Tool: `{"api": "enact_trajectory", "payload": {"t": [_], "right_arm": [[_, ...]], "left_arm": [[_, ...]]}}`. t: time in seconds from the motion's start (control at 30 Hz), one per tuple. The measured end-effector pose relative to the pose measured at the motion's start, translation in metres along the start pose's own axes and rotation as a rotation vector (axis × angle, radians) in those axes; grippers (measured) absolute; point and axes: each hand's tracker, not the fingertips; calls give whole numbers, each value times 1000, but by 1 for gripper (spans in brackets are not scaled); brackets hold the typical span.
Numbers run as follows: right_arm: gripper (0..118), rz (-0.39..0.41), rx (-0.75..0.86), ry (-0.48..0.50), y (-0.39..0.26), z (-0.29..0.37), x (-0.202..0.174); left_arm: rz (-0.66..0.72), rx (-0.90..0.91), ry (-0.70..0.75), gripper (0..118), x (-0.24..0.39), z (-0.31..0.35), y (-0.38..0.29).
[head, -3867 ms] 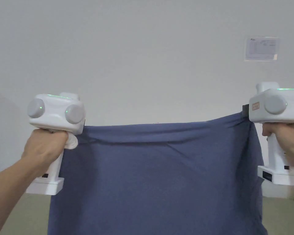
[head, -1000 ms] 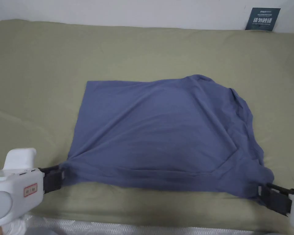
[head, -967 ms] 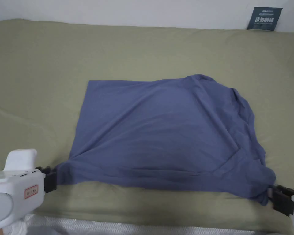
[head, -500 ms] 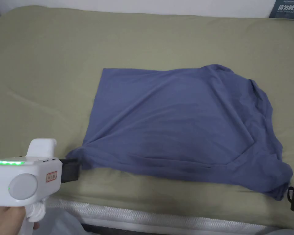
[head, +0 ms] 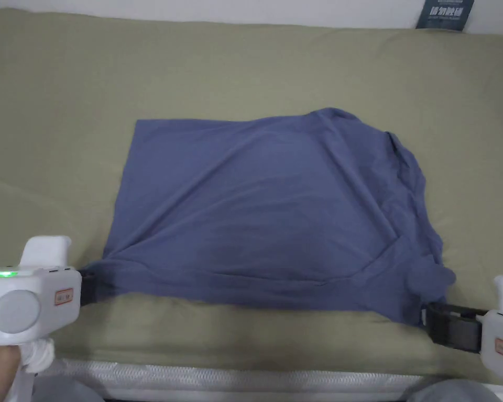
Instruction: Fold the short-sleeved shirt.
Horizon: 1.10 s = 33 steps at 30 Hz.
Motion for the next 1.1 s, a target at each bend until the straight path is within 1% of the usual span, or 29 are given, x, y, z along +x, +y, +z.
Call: {"api": "enact_trajectory", "payload": {"t": [0.07, 0.1, 0.13, 0.17, 0.2, 0.23, 0.27, 0.4, 0.53, 0.7, 0.9, 1.0, 1.1], "right_arm": [[97, 29, -48, -17, 5, -7, -3], [76, 38, -51, -8, 7, -11, -4], [49, 40, -45, -9, 6, -15, -5], [13, 48, -46, -10, 9, -18, -6], [4, 56, -59, -2, 13, -19, -7], [4, 42, -50, 20, 14, -17, -8], [4, 23, -23, 12, 15, -14, -8], [3, 58, 24, 6, 23, 4, -11], [3, 54, 54, 14, 31, 15, -9], [3, 51, 84, 16, 60, 17, -9], [3, 80, 118, -3, 122, -8, -11], [3, 113, 106, -26, 156, -36, -14], [3, 114, 71, -36, 182, -71, -15]], "left_arm": [[12, 4, -11, 6, 0, 5, 0], [12, 5, -13, 6, 0, 7, 0], [10, 12, -17, 6, 0, 8, 0], [11, 13, -19, 6, -5, 1, 2], [12, 12, -23, 6, -6, 1, 3], [15, 13, -27, 6, -7, 3, 3], [16, 16, -31, 6, -8, 5, 4], [28, 35, -40, 6, -7, 15, 7], [21, 48, -46, 6, -5, 22, 8], [12, 80, -54, 6, -2, 27, 35], [23, 110, -78, 6, 7, 15, 93], [42, 100, -88, 6, 10, -8, 128], [36, 56, -79, 6, 15, -41, 158]]}}
